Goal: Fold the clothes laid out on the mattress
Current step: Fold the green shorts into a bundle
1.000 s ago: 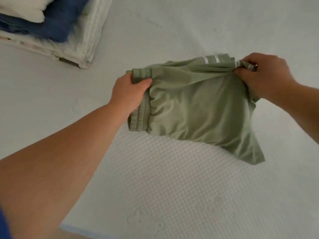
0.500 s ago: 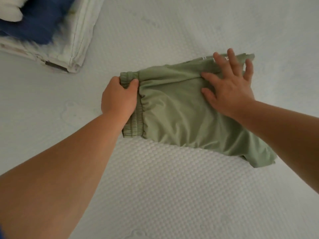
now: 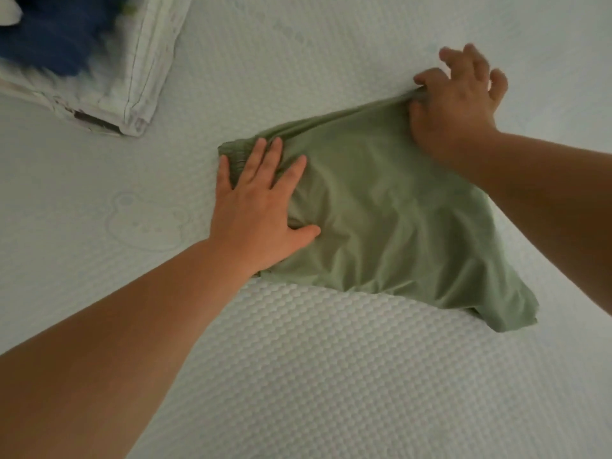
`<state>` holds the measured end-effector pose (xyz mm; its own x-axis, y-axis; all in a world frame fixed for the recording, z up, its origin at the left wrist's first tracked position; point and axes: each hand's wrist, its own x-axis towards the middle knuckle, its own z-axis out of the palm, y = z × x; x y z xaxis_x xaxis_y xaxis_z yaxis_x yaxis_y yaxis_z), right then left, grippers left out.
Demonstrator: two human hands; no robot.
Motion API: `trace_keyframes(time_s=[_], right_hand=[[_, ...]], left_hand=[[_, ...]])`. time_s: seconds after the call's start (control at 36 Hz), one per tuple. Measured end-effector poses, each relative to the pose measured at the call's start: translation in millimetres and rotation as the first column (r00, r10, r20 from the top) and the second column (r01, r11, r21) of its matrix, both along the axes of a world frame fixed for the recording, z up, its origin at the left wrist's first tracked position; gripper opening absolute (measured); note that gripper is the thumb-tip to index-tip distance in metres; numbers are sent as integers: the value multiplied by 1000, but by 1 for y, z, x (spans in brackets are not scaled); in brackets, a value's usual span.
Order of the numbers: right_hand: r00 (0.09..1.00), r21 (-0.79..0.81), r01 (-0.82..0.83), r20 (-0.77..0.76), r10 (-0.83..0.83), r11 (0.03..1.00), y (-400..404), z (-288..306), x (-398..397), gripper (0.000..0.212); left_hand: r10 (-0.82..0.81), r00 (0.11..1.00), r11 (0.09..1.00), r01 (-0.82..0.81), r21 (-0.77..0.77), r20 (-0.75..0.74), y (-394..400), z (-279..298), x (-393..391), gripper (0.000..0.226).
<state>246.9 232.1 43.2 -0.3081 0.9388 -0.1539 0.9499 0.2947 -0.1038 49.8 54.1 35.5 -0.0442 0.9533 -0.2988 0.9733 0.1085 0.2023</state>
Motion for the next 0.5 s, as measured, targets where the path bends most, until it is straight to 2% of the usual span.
trace_keyframes(time_s=[0.11, 0.17, 0.22, 0.28, 0.39, 0.5], right_hand=[[973, -3, -204, -115, 203, 979, -63, 1, 5, 55], [965, -89, -256, -89, 248, 963, -99, -2, 20, 67], [984, -190, -176, -26, 175, 966, -125, -7, 44, 79], [995, -216, -89, 25, 97, 972, -143, -13, 71, 85], [999, -223, 16, 33, -9, 975, -162, -15, 107, 86], [995, -153, 48, -74, -60, 987, -169, -2, 121, 80]], left_hand=[[-122, 988, 977, 104, 186, 92, -4, 7, 8, 87], [-186, 979, 970, 171, 171, 78, -10, 5, 8, 93], [-206, 977, 978, 203, 39, 63, -16, 1, 2, 104], [-214, 975, 976, 216, -40, 53, -18, -5, -7, 109], [-233, 971, 967, 237, -93, 56, -12, -11, -13, 118], [-246, 969, 966, 247, -80, 31, -11, -4, -9, 121]])
